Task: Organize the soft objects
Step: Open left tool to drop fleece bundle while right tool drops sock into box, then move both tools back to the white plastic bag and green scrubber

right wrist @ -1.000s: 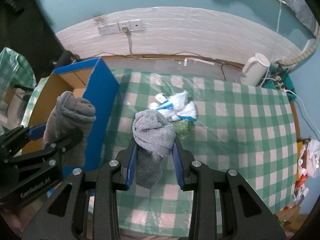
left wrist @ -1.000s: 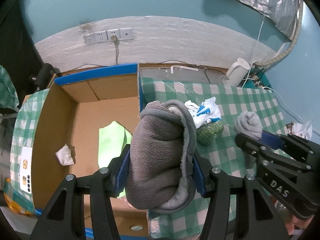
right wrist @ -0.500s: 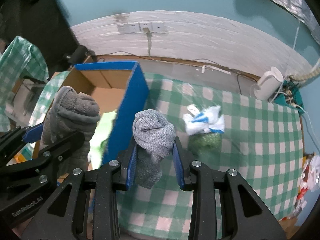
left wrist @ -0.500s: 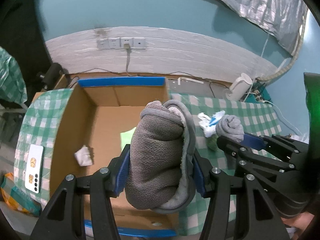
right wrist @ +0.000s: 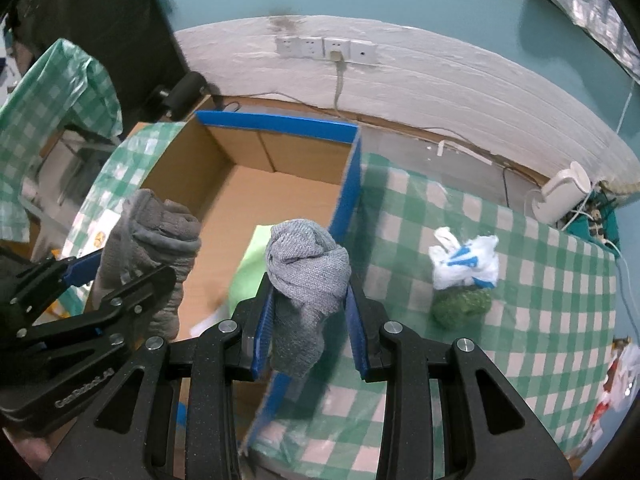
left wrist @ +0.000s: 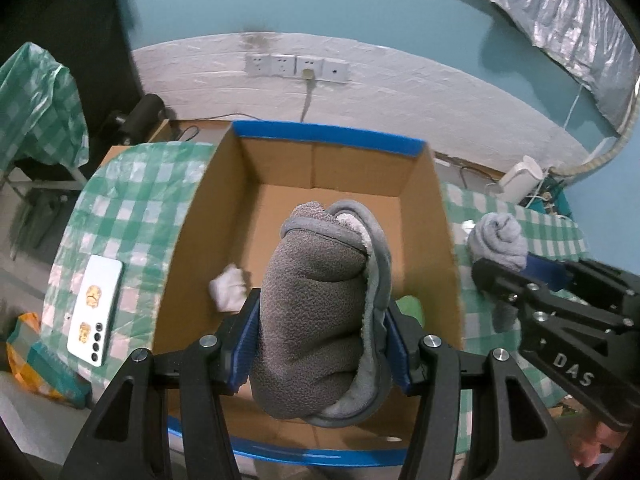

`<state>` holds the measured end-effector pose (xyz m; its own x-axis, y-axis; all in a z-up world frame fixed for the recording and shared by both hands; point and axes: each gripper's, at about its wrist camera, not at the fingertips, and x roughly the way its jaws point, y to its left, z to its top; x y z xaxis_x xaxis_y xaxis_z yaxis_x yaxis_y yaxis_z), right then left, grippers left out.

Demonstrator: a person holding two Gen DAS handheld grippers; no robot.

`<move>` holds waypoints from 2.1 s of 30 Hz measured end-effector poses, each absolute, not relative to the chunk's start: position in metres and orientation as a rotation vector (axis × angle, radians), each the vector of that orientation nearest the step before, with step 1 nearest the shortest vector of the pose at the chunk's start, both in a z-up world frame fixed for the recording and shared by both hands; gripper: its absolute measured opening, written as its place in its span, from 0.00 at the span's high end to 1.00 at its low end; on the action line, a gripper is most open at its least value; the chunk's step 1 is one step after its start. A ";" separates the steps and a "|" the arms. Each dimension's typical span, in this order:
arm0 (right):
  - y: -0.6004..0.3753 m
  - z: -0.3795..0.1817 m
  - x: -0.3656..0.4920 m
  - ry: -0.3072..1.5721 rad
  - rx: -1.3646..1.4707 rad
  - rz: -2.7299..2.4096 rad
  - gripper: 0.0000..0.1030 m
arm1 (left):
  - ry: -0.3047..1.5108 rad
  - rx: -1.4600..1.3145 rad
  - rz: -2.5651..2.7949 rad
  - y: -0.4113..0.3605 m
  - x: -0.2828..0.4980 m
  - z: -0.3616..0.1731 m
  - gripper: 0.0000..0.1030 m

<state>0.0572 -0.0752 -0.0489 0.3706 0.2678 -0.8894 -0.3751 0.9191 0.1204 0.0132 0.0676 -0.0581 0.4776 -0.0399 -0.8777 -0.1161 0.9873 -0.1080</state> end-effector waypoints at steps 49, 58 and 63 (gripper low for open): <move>-0.091 -0.068 0.071 1.185 -0.012 0.368 0.46 | 1.076 -0.136 0.089 0.068 0.019 -0.064 0.32; -0.120 -0.068 0.074 1.187 0.026 0.320 0.46 | 1.079 -0.115 0.063 0.044 0.024 -0.063 0.32; -0.136 -0.069 0.074 1.187 0.043 0.299 0.46 | 1.084 -0.100 0.053 0.030 0.028 -0.064 0.32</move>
<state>0.0743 -0.1360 -0.0689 0.3399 0.2518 -0.9061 -0.2068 0.9599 0.1892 0.0282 0.0304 -0.0642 0.4669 -0.0062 -0.8843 -0.0919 0.9942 -0.0555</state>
